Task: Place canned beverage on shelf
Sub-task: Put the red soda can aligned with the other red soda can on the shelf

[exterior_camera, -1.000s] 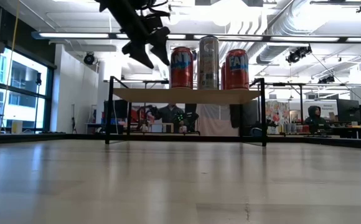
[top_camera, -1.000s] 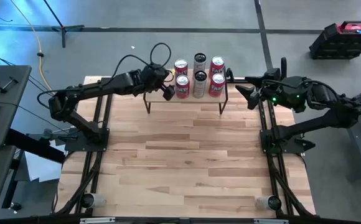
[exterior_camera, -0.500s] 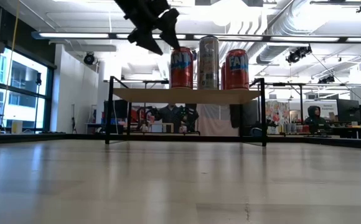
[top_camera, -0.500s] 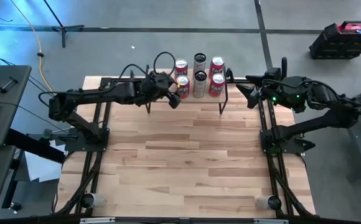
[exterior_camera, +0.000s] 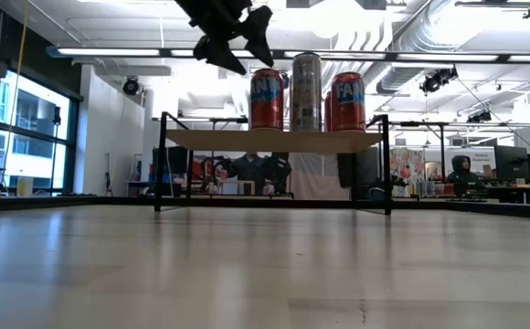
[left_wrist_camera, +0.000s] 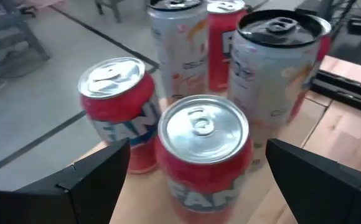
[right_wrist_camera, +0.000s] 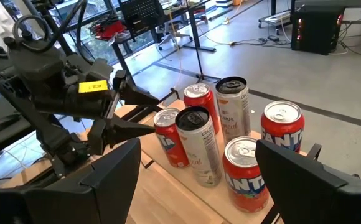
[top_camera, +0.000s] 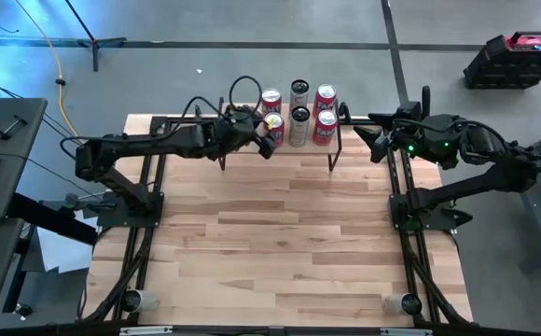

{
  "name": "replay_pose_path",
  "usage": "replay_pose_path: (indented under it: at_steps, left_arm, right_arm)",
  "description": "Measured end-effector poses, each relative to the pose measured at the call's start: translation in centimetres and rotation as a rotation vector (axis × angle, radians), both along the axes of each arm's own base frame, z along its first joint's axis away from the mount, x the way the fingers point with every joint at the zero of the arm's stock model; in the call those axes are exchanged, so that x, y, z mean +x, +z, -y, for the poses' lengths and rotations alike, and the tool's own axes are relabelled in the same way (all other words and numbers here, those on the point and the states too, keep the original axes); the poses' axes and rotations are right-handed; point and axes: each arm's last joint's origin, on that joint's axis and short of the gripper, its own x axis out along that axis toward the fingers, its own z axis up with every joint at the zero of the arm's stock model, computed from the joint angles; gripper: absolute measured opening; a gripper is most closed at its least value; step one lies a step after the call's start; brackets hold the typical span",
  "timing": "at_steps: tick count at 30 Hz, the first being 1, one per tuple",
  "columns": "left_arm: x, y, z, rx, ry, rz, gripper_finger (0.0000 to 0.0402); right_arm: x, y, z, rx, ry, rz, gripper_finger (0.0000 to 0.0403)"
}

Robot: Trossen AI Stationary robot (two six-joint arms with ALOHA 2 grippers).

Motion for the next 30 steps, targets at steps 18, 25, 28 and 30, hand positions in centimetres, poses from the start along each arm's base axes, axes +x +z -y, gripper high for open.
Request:
replay_pose_path:
  at_steps: [18, 25, 28, 30]
  left_arm:
    - [1.9, -2.1, -0.8, 0.006, 0.021, -0.005, 0.0365]
    - [2.5, -2.7, -0.9, 0.009, 0.024, -0.001, 0.0365]
    - [2.5, -2.8, -1.1, 0.008, 0.028, -0.006, 0.0365]
    - [2.4, -2.7, -1.3, 0.008, 0.037, -0.002, 0.0365]
  right_arm:
    - [0.5, -0.1, 0.0, 0.007, -0.001, -0.004, 0.0303]
    - [0.8, -0.2, 0.0, 0.006, -0.001, -0.014, 0.0303]
    - [0.8, -0.2, 0.0, 0.005, -0.001, -0.015, 0.0303]
    - [0.8, -0.2, 0.0, 0.001, -0.003, -0.017, 0.0303]
